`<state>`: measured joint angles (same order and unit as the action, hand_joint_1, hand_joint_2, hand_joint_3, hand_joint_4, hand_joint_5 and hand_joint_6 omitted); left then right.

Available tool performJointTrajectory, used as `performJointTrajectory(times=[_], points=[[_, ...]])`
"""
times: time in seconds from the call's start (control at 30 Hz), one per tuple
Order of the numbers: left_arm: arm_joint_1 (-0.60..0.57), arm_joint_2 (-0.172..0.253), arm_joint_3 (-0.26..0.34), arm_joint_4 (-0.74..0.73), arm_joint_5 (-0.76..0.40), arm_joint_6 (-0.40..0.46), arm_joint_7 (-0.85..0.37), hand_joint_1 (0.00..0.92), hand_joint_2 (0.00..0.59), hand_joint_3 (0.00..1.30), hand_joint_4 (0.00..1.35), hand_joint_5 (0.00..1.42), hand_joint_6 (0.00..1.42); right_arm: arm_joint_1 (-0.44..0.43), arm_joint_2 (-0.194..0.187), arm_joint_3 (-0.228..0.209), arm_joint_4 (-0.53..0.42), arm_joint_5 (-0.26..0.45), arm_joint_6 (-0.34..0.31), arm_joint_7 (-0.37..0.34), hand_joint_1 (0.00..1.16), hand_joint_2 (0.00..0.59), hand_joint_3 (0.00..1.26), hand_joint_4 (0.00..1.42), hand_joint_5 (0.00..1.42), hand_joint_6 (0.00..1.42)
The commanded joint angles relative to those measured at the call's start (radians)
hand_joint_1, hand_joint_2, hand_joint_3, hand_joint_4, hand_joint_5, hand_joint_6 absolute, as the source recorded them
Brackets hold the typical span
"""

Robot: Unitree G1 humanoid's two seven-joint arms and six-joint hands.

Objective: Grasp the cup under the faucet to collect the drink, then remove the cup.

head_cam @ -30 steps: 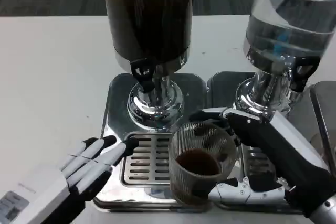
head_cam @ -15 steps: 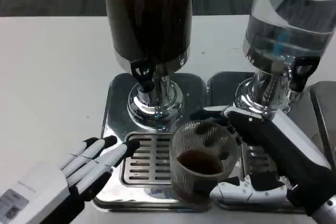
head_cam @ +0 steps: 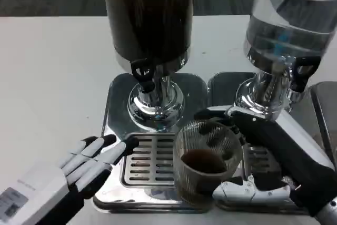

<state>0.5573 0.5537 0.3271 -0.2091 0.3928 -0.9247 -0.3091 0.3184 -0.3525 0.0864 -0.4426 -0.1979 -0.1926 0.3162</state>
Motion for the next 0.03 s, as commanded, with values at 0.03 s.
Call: performJointTrajectory(times=[0.03], points=[[-0.002,0.017,-0.009,0.006,-0.024,0.013,0.01,0.0,0.048,0.0,0.0,0.0,0.0,-0.005,0.004,-0.01,-0.036,0.035,-0.003,0.0,0.77,0.255,0.49,0.58,0.65,0.69]])
